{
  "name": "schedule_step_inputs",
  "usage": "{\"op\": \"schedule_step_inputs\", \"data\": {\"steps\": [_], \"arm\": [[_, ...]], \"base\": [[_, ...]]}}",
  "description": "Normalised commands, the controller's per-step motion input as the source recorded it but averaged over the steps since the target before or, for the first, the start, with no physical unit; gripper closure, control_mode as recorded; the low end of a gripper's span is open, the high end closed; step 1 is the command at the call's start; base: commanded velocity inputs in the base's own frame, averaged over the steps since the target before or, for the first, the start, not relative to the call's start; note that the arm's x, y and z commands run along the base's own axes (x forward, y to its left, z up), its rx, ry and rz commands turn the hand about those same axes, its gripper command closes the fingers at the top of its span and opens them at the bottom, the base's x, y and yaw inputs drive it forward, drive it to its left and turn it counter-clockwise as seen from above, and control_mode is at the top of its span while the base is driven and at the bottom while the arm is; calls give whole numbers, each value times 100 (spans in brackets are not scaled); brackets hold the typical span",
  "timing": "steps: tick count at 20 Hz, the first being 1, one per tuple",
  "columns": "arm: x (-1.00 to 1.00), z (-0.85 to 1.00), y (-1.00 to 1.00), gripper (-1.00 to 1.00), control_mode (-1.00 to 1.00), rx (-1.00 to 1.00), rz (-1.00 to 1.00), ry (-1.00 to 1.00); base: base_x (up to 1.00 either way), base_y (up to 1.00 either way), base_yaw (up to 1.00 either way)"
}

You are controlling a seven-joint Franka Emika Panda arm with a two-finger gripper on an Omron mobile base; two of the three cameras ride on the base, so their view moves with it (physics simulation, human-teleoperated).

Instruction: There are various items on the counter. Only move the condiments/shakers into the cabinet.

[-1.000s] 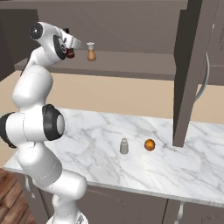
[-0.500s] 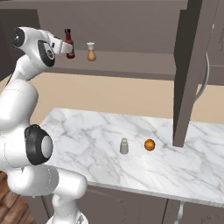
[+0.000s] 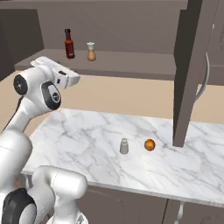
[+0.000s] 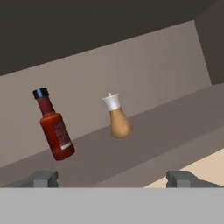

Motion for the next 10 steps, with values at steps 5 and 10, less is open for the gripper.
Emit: {"op": "schedule_step_inputs", "data": {"steps": [5, 10], "arm": [[-100, -61, -100, -100, -100, 13, -2, -4], [-100, -57, -100, -100, -100, 18, 1, 5]], "base": [[0, 0, 0], [0, 0, 0]]}}
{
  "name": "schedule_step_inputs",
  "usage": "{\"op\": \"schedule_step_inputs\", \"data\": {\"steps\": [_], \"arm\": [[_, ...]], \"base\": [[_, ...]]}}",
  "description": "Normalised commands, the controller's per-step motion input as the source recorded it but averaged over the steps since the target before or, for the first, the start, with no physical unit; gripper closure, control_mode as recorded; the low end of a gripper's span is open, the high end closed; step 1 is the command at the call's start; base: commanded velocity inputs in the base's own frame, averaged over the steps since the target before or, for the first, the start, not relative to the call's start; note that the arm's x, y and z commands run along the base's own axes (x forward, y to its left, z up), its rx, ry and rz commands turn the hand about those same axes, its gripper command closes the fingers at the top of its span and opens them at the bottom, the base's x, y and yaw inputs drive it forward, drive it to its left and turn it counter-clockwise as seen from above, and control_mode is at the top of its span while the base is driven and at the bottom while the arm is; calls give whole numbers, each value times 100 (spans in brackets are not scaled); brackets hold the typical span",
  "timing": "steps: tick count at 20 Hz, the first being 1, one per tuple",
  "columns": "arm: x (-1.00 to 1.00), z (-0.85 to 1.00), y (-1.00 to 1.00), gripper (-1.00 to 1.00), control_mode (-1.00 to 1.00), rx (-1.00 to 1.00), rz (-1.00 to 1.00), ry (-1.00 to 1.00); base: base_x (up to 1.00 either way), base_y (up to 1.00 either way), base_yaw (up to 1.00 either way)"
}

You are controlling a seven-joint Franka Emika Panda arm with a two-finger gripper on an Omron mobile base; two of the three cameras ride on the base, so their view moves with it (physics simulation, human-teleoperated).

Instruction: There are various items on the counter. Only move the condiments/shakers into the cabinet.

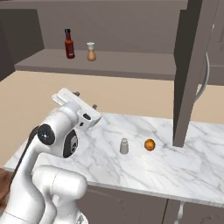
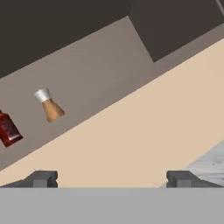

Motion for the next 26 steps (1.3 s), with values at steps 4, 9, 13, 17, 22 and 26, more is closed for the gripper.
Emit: {"op": "schedule_step_inputs", "data": {"steps": [4, 9, 13, 17, 22, 26], "arm": [[-99, -64, -100, -100, -100, 18, 2, 16], [-51, -71, -96, -100, -100, 18, 4, 42], [-4, -67, -26, -100, -100, -5, 4, 39], [0, -43, -2, -100, -100, -3, 6, 12], [0, -55, -28, -100, -100, -1, 46, 0], [0, -46, -40, -100, -100, 0, 55, 0]], "base": [[0, 0, 0], [0, 0, 0], [0, 0, 0], [0, 0, 0], [0, 0, 0], [0, 0, 0]]}}
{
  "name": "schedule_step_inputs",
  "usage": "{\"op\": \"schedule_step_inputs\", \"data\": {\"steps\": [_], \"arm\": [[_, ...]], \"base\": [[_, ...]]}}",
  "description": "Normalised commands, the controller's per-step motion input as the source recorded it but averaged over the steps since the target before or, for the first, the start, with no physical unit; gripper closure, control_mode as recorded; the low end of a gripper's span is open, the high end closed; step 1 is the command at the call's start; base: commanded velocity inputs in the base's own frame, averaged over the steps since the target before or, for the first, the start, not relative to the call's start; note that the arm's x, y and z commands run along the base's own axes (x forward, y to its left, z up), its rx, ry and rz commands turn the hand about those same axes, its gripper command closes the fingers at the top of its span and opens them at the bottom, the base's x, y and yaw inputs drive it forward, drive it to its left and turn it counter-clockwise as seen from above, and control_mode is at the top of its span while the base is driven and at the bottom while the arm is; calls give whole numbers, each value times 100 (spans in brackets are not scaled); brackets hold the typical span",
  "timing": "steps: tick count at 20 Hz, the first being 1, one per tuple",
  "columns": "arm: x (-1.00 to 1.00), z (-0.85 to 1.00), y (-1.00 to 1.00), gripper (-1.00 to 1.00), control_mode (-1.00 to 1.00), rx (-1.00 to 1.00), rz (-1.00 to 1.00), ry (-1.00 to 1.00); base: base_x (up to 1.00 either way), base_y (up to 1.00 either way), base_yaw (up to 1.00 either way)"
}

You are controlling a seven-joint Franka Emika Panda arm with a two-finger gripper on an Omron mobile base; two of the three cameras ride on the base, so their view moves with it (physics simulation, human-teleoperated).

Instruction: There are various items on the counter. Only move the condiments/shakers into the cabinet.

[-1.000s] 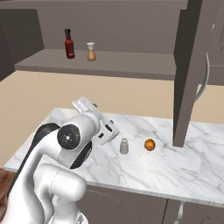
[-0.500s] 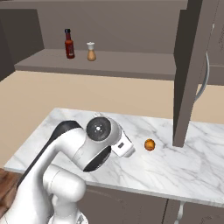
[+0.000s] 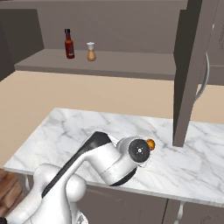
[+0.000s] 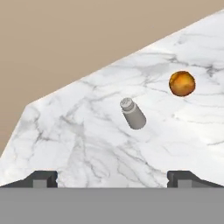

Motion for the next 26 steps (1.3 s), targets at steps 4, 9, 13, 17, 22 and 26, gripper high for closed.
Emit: {"op": "schedule_step_inputs", "data": {"steps": [4, 9, 13, 17, 22, 26], "arm": [[31, -37, -24, -100, -100, 0, 48, 0], [29, -30, -30, -100, -100, -2, 47, -9], [31, -33, -8, -100, -100, -4, 33, -22], [27, -30, -2, -100, -100, -4, 21, -28], [26, -19, 3, -100, -100, -1, 8, -23], [35, -17, 16, -100, -100, -4, 0, -8]], "base": [[0, 0, 0], [0, 0, 0], [0, 0, 0], [0, 0, 0], [0, 0, 0], [0, 0, 0]]}}
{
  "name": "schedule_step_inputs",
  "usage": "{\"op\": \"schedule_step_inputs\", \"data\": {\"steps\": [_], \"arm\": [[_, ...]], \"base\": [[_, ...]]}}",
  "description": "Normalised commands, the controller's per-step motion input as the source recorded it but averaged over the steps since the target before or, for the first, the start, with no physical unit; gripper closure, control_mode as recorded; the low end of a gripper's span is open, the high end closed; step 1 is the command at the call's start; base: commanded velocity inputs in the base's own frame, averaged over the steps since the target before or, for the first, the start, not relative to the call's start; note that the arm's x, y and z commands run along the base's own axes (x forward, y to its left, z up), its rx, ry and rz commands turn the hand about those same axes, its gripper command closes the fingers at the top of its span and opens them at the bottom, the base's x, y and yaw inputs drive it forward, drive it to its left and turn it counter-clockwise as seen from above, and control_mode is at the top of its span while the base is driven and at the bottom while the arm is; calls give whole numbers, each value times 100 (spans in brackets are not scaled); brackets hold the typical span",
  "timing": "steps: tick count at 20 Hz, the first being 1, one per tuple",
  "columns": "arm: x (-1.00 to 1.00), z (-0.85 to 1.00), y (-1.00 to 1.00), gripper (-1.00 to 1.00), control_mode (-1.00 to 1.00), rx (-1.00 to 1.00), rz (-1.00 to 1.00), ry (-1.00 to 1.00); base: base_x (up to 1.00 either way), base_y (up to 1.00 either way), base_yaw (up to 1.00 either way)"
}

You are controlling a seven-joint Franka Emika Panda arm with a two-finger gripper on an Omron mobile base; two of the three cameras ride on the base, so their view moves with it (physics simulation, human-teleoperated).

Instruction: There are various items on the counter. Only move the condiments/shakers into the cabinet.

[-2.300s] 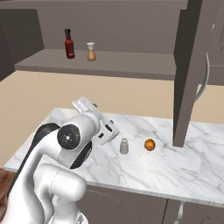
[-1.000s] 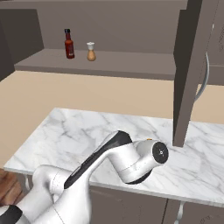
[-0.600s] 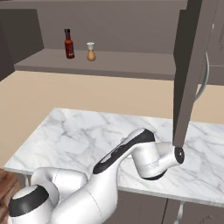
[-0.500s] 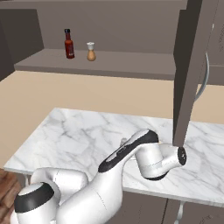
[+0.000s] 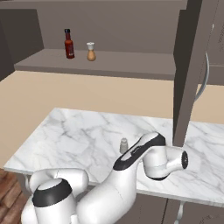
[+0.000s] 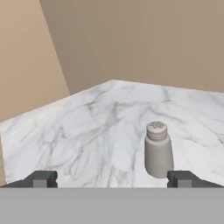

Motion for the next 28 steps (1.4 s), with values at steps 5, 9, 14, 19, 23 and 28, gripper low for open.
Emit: {"op": "schedule_step_inputs", "data": {"steps": [5, 9, 14, 19, 23, 28], "arm": [[31, -9, 9, -100, -100, -1, 0, 1], [28, -11, 11, -100, -100, -4, 0, 7], [16, -20, 4, -100, -100, -5, 1, 5], [12, -23, 2, -100, -100, -4, 1, 1], [11, -19, 6, -100, -100, 0, 3, 0], [17, -18, 11, -100, -100, 0, 4, 0]], "base": [[0, 0, 0], [0, 0, 0], [0, 0, 0], [0, 0, 0], [0, 0, 0], [0, 0, 0]]}}
